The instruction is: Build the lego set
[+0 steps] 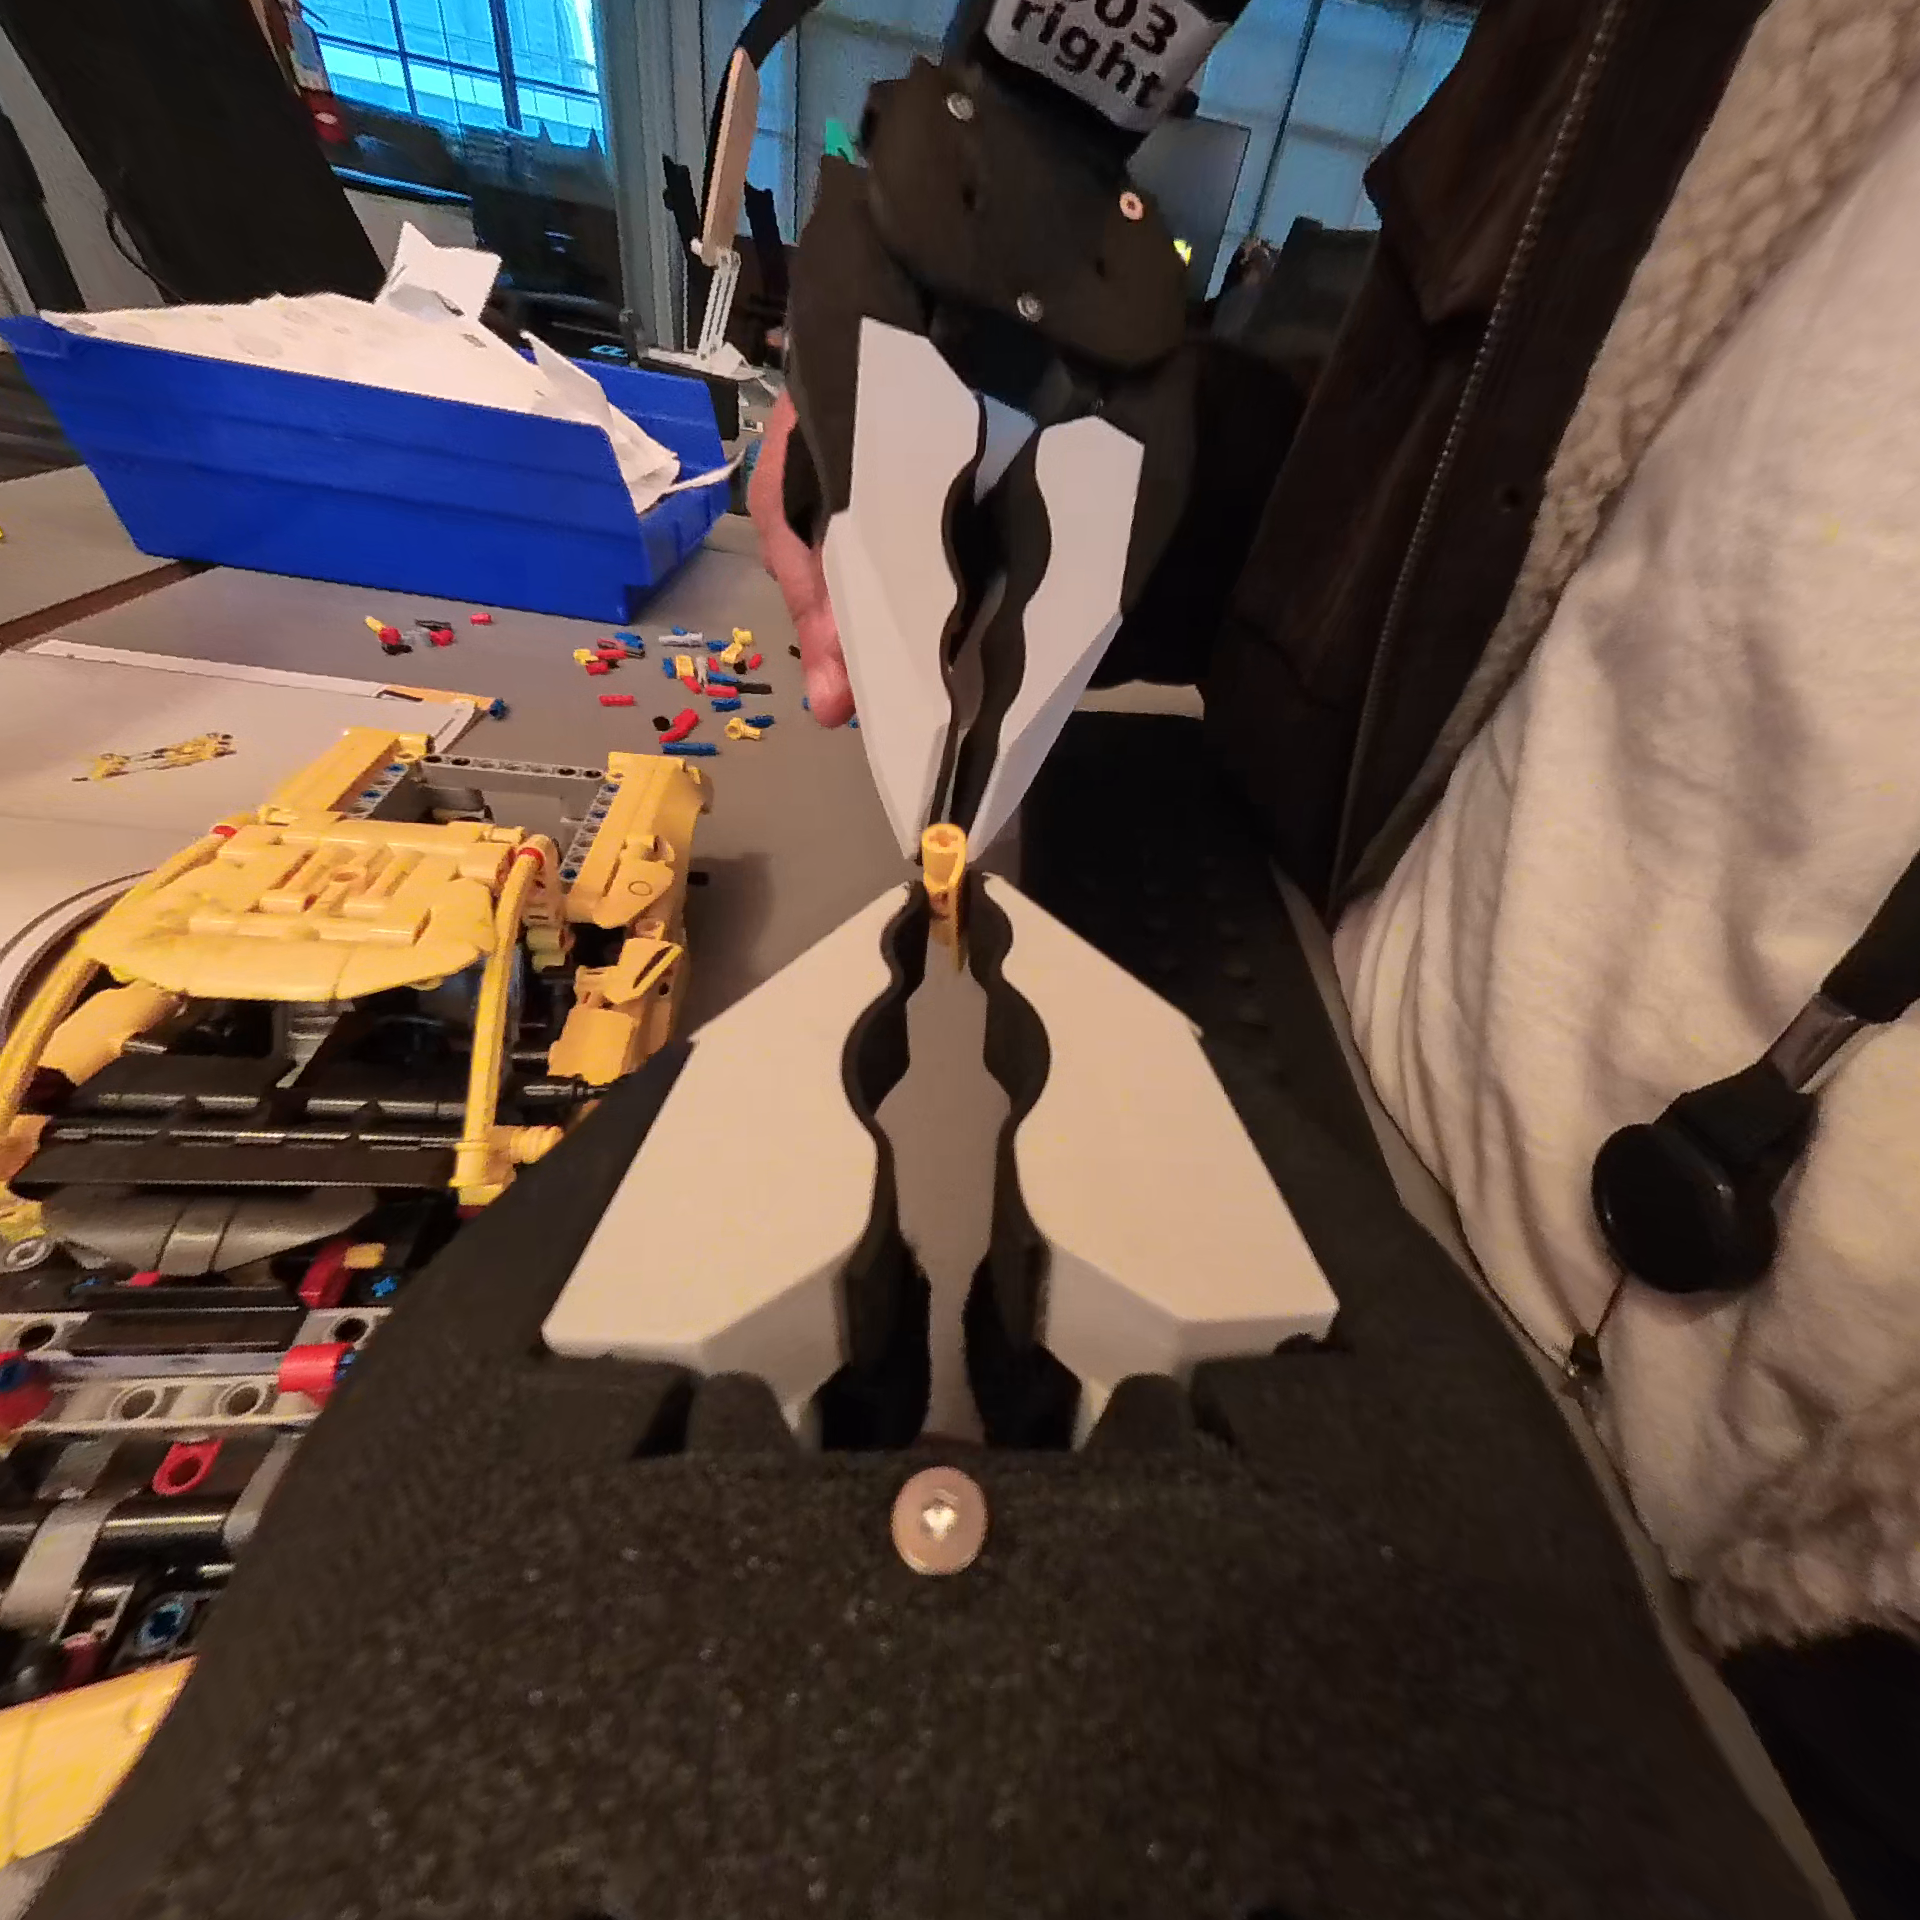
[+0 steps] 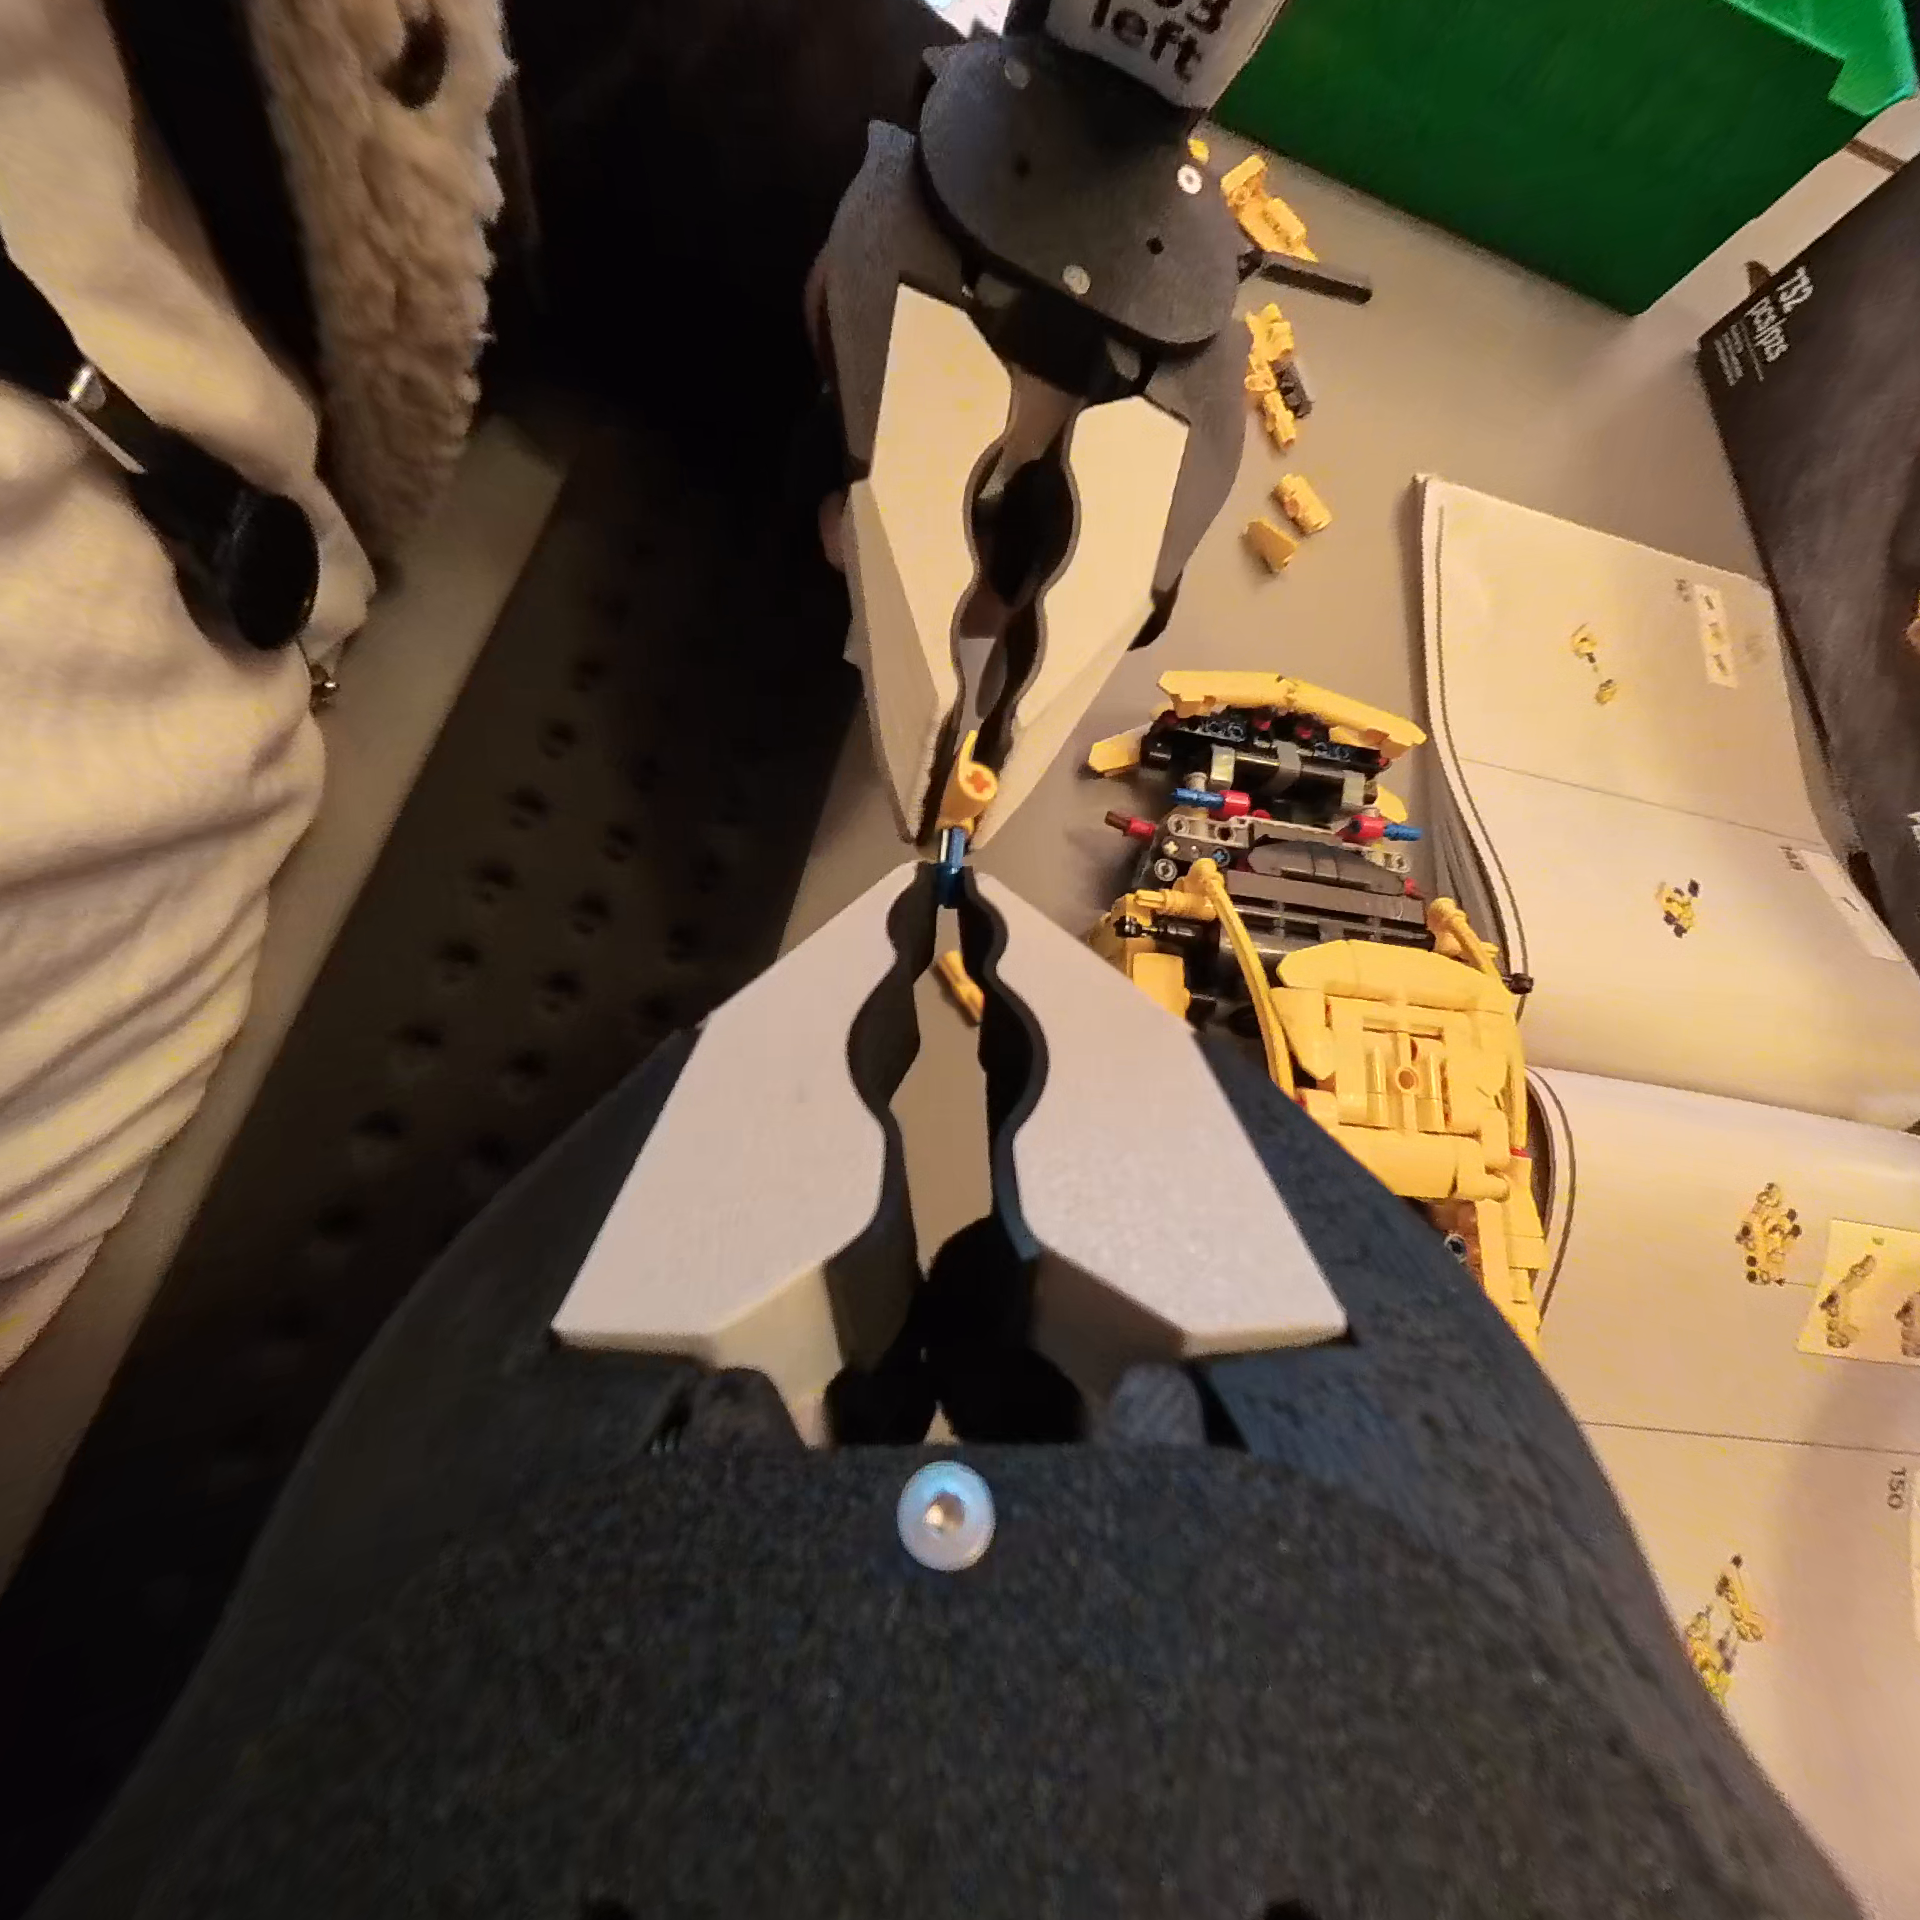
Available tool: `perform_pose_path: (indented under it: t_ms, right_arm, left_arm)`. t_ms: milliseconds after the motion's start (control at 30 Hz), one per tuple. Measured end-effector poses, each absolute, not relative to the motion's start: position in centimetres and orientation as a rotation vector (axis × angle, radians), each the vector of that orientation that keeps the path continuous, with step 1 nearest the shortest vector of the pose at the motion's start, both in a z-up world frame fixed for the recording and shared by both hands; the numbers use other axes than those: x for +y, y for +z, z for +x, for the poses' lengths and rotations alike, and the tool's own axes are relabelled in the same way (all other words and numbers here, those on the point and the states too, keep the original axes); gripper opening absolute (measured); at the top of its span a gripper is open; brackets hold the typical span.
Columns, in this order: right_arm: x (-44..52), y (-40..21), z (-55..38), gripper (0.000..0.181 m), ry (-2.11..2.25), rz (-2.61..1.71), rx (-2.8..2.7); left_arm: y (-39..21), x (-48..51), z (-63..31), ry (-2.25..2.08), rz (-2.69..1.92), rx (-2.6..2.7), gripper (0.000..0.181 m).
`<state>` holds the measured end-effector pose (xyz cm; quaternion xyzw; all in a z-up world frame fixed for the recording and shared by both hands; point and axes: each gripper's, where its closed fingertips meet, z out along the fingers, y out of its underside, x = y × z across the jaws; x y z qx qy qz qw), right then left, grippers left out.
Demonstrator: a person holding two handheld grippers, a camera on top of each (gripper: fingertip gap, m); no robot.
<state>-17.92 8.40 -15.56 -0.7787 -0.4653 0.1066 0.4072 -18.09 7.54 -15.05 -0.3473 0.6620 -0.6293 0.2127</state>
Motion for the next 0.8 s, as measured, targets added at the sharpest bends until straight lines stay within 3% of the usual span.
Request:
perform_pose_path:
  t_ms: [600, 800]
  right_arm:
    - [7.9, -19.7, -17.6, 0.002, 0.07, -2.125, -1.351]
    - [7.8, -17.8, -17.6, 0.004, 0.37, -2.074, -1.112]
  left_arm:
    - [-19.3, 6.9, -17.8, -1.457, -0.999, 2.065, 0.006]
    - [-17.3, 6.9, -17.8, -1.537, -0.933, 1.961, 0.007]
